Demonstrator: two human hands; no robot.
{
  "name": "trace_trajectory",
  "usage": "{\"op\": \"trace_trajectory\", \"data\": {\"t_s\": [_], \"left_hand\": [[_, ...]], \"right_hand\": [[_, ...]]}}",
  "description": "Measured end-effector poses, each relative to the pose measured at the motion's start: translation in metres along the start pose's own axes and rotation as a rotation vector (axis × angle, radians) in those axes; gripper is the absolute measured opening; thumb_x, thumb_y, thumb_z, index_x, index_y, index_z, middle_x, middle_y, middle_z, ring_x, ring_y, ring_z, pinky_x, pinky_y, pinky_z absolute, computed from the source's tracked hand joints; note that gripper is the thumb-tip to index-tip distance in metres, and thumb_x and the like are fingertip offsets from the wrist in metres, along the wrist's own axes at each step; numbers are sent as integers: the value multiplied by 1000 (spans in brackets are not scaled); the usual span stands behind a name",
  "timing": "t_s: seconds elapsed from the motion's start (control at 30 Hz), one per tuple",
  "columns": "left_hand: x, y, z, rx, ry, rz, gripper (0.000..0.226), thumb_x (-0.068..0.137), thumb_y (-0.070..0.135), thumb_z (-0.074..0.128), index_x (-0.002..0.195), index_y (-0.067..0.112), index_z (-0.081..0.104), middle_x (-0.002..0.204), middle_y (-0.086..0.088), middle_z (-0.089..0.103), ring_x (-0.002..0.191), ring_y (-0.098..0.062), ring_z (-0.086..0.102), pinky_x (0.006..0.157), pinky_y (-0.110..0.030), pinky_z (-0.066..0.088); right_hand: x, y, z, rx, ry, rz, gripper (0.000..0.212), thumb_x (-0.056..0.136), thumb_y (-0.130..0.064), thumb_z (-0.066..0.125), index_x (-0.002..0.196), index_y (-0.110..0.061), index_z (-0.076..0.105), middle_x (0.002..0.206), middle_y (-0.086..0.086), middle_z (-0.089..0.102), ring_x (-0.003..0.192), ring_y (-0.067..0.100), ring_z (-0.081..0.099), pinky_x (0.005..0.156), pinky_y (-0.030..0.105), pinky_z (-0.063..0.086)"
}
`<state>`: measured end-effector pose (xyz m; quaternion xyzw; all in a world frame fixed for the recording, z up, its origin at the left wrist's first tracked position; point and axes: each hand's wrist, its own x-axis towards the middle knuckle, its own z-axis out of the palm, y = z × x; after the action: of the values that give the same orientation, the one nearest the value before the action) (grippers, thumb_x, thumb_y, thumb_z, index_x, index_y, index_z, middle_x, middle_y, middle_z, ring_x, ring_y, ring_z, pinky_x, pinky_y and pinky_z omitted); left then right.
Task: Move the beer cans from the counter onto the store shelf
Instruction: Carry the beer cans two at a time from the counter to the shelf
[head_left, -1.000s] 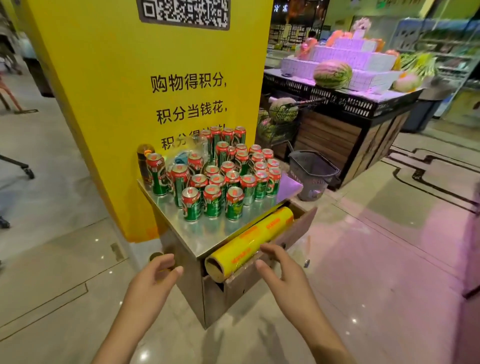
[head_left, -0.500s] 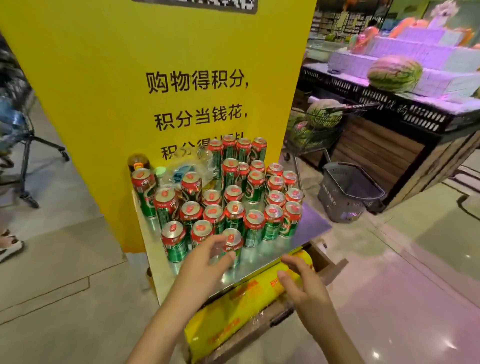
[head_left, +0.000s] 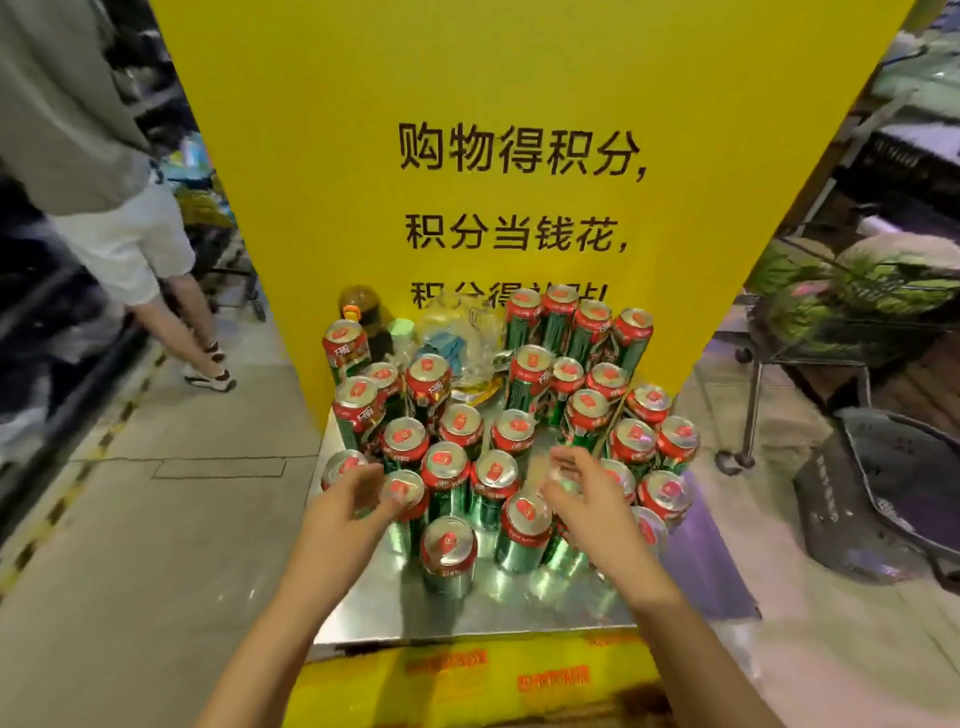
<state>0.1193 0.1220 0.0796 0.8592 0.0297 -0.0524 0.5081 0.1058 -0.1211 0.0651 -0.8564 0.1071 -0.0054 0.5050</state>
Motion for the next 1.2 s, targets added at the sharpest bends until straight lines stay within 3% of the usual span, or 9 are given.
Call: {"op": "trace_trajectory", "data": {"t_s": [0.1,0.2,0.33,0.5,0.6,0.73,0.83,0.93,1.2], "left_hand": [[29,8,17,8,20,-13,44,85,20,66,126,11,53,119,-1,60,108,-17,57,95,-40,47],[66,14,32,42,32,7,53,83,24,67,130,12,48,127,-3,57,115,-19,54,95,-33,43],[112,19,46,16,74,48,49,79,17,71,123,15,49,113,4,54,104,-13,52,87,-26,38],[149,2,70,34,163,26,77,66,30,80,130,14,40,126,-4,53,119,-23,50,101,-45,43],[157,1,81,39,218,-22,85,68,28,81,135,11,33,131,-10,46,124,-28,43,103,-47,40],[169,-1,86,21,236,-10,93,67,25,80,141,19,26,139,-5,41,131,-24,38,106,-47,37],[175,-4,88,1,218,-3,89,65,23,80,138,24,29,136,2,47,128,-20,42,104,-46,40],[179,-7,89,-30,217,42,80,67,11,78,133,27,35,128,9,51,121,-13,47,101,-32,39],[189,-11,83,69,223,63,85,68,22,82,140,14,37,137,-4,46,128,-20,41,100,-27,33]], "right_hand": [[47,3,-3,-27,-14,8,50,89,-26,65,134,-17,45,135,0,51,126,16,47,102,29,37],[88,4,-4,-50,-16,6,58,87,-25,68,137,-13,41,139,3,48,128,17,44,100,27,34],[131,10,-3,-101,17,0,68,83,-25,72,140,-15,36,142,3,45,131,19,42,104,30,35],[174,23,-3,-273,56,-58,85,78,-34,76,146,-17,28,148,4,37,137,20,34,110,36,32],[188,30,-2,-265,-11,-48,98,76,-38,77,150,-19,17,155,0,25,143,18,23,116,37,25],[200,39,1,-240,-58,-48,107,70,-42,81,151,-20,15,155,0,24,143,19,22,116,40,26],[205,44,3,-260,-61,-42,107,69,-43,82,151,-19,17,154,1,26,143,20,21,116,40,26],[210,47,7,-307,-10,-48,106,67,-49,81,149,-21,21,152,2,29,143,21,20,116,43,24],[217,55,23,-241,135,7,81,62,-47,84,131,-26,45,139,5,43,132,22,32,110,41,33]]}}
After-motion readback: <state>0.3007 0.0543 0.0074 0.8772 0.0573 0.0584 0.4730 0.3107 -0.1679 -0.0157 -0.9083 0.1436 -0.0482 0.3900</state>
